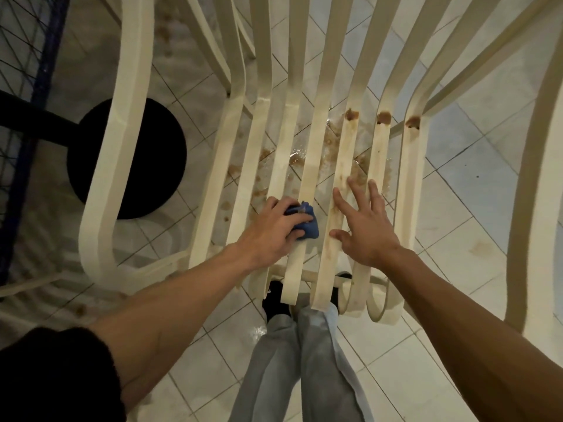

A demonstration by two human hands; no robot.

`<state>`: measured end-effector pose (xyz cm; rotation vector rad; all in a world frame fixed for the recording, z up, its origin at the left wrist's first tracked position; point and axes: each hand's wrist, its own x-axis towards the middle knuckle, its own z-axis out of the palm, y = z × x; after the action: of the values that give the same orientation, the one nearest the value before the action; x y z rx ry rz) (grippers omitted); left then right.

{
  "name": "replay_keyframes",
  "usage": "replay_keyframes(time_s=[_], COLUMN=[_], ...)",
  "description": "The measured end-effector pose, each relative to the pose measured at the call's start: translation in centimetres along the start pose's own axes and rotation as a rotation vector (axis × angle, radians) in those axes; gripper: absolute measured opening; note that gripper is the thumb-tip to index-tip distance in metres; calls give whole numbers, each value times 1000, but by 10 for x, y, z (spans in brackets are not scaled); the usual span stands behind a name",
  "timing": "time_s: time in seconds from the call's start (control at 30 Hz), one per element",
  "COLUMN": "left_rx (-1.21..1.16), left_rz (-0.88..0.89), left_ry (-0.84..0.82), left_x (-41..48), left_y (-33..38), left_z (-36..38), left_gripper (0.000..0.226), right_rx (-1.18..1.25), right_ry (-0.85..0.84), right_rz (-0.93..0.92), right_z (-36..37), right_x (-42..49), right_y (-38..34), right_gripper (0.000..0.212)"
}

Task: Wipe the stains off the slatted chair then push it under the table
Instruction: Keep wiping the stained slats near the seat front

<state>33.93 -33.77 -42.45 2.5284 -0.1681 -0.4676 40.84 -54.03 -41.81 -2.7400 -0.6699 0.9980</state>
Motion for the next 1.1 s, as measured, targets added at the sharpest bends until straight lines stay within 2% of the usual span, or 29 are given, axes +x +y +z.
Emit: replay_keyframes(time_s=[0.2, 0.33, 0.63, 0.93, 1.0, 1.1], left_rx=[-47, -34, -64, -89, -149, -223], left_rz=[146, 190, -3, 164, 143, 69], left_ry=[-31, -75, 84, -185, -189, -67], left_x=[-74, -75, -24, -108, -101, -66], left_y=[4, 0, 5, 6, 3, 1], left_z=[25, 26, 16, 27, 21, 4], left_gripper=[35, 36, 34, 36, 32, 28], right_rx=[27, 36, 52, 41, 44, 54], right_ry=[28, 47, 39, 43, 45, 46], right_rz=[-13, -13, -1, -10, -13, -18], right_z=[3, 3, 4, 4, 4, 3], right_x=[-1, -1, 0, 0, 0, -1], right_y=[3, 3, 4, 4, 4, 5], right_gripper=[83, 82, 83, 83, 83, 83])
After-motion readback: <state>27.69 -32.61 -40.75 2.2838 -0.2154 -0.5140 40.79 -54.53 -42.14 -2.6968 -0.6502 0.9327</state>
